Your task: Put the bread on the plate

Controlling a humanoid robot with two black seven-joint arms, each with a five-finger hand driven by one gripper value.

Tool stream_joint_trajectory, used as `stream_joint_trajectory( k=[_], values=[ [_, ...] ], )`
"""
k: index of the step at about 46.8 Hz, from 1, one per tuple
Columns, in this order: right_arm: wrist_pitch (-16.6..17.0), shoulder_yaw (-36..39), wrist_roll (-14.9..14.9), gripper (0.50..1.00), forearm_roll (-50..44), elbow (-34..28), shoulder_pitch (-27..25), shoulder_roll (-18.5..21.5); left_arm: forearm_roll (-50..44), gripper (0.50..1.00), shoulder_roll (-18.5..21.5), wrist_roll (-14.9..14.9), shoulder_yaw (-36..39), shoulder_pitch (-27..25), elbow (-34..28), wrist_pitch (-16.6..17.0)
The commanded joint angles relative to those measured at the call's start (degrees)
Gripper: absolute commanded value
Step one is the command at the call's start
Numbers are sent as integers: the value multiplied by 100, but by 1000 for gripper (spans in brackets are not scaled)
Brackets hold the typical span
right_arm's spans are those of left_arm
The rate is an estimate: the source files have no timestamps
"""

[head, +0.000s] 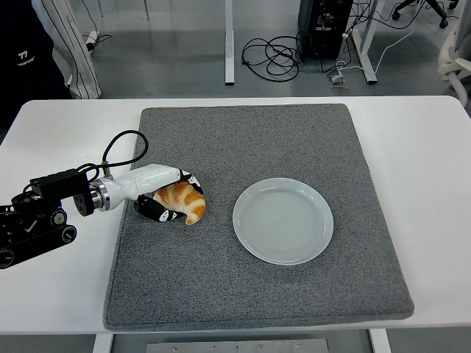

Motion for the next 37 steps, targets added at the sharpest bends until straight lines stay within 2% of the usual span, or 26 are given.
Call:
stream_joint_trajectory(
  k=[1,25,37],
  values=[
    [1,0,0,1000,0,0,-5,0,-7,500,11,15,-11,-41,10,7],
    [1,0,0,1000,0,0,-4,0,-43,500,389,6,-63,-392,-95,7],
    [1,0,0,1000,0,0,-4,0,-113,500,626,-12,-81,-849,-104,-46]
  ],
)
